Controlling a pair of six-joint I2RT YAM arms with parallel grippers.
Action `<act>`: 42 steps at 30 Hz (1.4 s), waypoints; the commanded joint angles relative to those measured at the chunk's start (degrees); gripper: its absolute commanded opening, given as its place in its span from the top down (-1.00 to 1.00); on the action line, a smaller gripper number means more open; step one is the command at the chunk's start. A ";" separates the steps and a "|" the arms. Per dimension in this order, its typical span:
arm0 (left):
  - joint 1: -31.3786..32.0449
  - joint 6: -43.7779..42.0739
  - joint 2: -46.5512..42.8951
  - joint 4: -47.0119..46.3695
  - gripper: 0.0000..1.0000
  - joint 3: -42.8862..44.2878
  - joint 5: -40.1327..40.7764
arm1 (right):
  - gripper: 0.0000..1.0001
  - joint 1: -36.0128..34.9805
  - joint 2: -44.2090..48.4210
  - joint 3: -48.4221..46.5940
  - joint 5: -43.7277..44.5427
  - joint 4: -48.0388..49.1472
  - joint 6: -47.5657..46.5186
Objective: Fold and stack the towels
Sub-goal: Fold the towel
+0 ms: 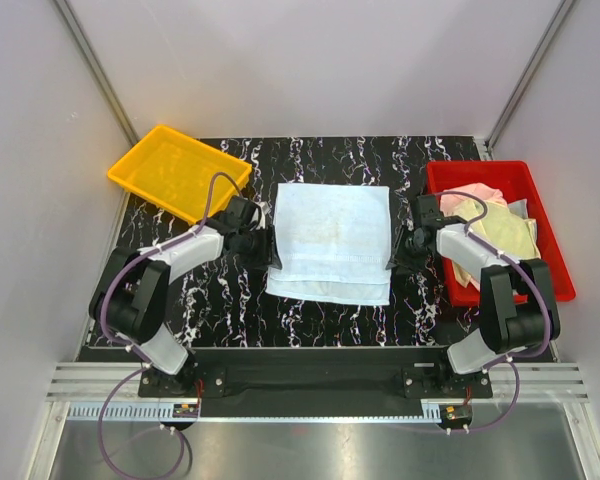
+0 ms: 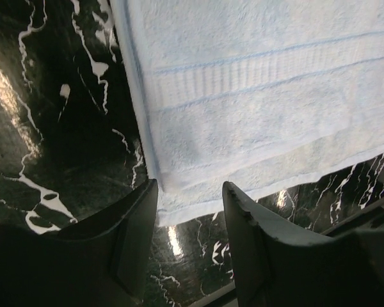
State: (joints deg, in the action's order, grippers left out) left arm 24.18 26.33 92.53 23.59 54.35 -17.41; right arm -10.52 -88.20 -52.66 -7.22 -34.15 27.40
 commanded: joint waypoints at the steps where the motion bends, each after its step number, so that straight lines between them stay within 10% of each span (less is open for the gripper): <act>1: -0.10 2.06 1.07 -5.40 0.01 0.50 -0.70 | 0.21 -1.25 -0.56 1.25 -1.48 5.93 2.40; 16: 0.69 3.12 3.36 -4.96 0.21 0.06 1.76 | 0.49 -2.22 -4.26 3.71 1.16 8.84 2.75; 22: 1.83 3.12 3.80 -3.03 0.59 1.11 3.34 | 0.66 -2.31 -3.64 3.53 1.68 7.96 2.49; 27: 2.53 2.85 3.45 -0.93 1.00 2.43 4.40 | 0.39 -2.48 -2.15 2.57 2.83 5.85 2.22; 33: 3.59 2.94 2.31 1.45 1.00 3.66 6.77 | 0.84 -2.75 -1.36 2.57 2.83 5.32 2.13; 37: 4.12 2.59 0.64 3.65 0.43 4.45 10.29 | 1.00 -2.92 -1.44 2.83 2.74 5.32 1.96; 42: 4.20 2.24 0.19 4.44 0.31 4.45 11.00 | 1.00 -3.01 -1.18 2.83 2.83 5.15 2.04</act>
State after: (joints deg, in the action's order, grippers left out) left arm 28.18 29.12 94.85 27.66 56.80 -8.67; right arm -12.82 -91.50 -49.47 -5.56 -28.16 29.65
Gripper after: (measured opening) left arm 0.342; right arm 0.011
